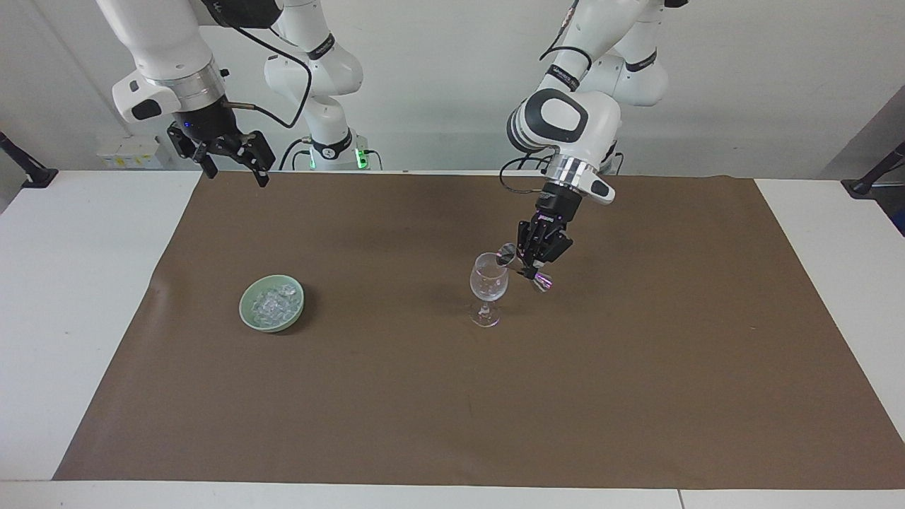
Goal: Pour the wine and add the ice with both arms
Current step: 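Bring the jigger to the rim of the clear glass, then tilt the jigger over the clear glass with the left gripper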
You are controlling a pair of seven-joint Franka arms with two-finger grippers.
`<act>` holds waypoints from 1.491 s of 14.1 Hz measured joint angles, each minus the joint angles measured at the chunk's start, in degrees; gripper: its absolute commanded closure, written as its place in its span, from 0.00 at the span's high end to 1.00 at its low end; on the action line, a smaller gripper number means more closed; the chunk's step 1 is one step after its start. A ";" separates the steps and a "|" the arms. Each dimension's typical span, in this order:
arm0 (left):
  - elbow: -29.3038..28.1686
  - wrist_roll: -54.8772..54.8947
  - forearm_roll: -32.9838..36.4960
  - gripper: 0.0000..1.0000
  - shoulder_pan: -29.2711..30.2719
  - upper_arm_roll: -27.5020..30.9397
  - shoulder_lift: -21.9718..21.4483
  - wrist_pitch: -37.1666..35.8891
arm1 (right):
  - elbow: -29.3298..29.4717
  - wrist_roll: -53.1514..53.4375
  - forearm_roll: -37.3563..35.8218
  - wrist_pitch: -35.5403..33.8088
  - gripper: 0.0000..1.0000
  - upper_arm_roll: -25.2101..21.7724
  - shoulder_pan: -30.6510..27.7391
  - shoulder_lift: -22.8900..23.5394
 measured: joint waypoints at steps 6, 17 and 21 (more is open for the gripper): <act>0.00 1.67 0.01 0.00 -0.05 0.00 0.04 0.52 | 0.00 0.00 0.00 0.00 1.00 0.00 0.00 0.00; 0.00 6.81 0.04 0.00 -0.45 -0.08 0.04 0.96 | 0.00 0.00 0.00 0.00 1.00 0.00 0.00 0.00; 0.03 8.70 0.11 0.00 -0.77 -0.08 0.08 1.47 | 0.00 0.00 0.00 0.00 1.00 0.00 0.00 0.00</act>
